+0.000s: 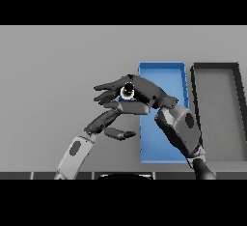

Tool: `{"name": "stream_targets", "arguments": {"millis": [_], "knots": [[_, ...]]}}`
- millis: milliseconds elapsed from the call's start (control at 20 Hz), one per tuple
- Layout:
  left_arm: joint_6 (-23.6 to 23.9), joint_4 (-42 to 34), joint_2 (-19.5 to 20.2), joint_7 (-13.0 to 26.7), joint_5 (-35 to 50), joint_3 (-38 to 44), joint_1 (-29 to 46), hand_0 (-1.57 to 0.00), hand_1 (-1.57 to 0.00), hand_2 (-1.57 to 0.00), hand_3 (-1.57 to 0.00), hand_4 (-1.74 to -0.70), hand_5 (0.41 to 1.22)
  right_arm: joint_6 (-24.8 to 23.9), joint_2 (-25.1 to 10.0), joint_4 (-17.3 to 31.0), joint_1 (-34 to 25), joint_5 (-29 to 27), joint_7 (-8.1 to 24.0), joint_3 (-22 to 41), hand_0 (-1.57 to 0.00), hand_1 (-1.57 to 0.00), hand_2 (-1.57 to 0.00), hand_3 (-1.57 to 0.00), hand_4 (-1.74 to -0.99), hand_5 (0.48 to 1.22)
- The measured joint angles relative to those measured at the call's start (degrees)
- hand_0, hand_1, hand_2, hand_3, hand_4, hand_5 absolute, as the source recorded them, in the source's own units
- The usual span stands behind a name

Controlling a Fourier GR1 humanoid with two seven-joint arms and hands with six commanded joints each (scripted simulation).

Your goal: Pick up the blue pipe and place it into the blue bin.

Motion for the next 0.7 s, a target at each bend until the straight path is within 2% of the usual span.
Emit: {"name": "stream_targets", "arguments": {"millis": [50, 150, 300, 400, 500, 600, 700], "knots": [[-0.3, -0.4, 0.1, -0.2, 0.0, -0.3, 0.8, 0.0, 0.0, 0.0, 0.0, -0.91, 0.435, -0.9, -0.5, 1.0, -2.9, -1.8, -0.4, -2.1, -1.57, -1.57, -1.57, -1.57, -1.741, 1.221], [0.0, -0.6, 0.5, 0.8, 0.0, 0.0, 0.8, 0.0, 0.0, 0.0, 0.0, -0.9, 0.432, -4.7, -3.1, 3.2, -8.0, 0.1, -2.2, -6.3, -1.57, -1.57, -1.57, -1.57, -1.741, 1.221], [0.2, -0.8, 0.4, 1.9, -0.2, 0.2, -0.1, 0.0, 0.0, 0.0, 0.0, -0.89, 0.425, -6.7, -7.6, 8.7, -11.6, 3.7, -1.2, -10.8, -1.57, -1.57, -1.57, -1.57, -1.741, 1.221], [-0.4, -1.1, 0.7, 2.6, 0.8, 0.8, -0.6, 0.0, 0.0, 0.0, 0.0, -0.89, 0.415, -7.0, -9.3, 12.3, -12.0, 4.7, -0.8, -13.4, -1.57, -1.57, -1.57, -1.57, -1.741, 1.221], [-0.3, -1.6, 1.0, 1.4, 0.3, 0.4, 0.5, 0.0, 0.0, 0.0, 0.0, -0.88, 0.411, -5.4, -11.8, 15.5, -10.9, 6.3, -1.8, -15.7, -1.57, -1.57, -1.57, -1.57, -1.741, 1.221], [0.4, -1.6, 1.3, 0.6, -1.0, 0.2, 0.0, 0.0, 0.0, 0.0, 0.0, -0.87, 0.413, -3.9, -13.9, 17.4, -7.6, 8.0, -1.7, -17.3, -1.57, -1.57, -1.57, -1.57, -1.741, 1.221], [0.2, -1.6, 2.1, -0.2, -1.3, 0.0, 1.1, 0.0, 0.0, 0.0, 0.0, -0.87, 0.418, -3.9, -14.2, 17.0, -3.4, 7.8, -1.0, -18.8, -1.57, -1.57, -1.57, -1.57, -1.741, 1.221]]}}
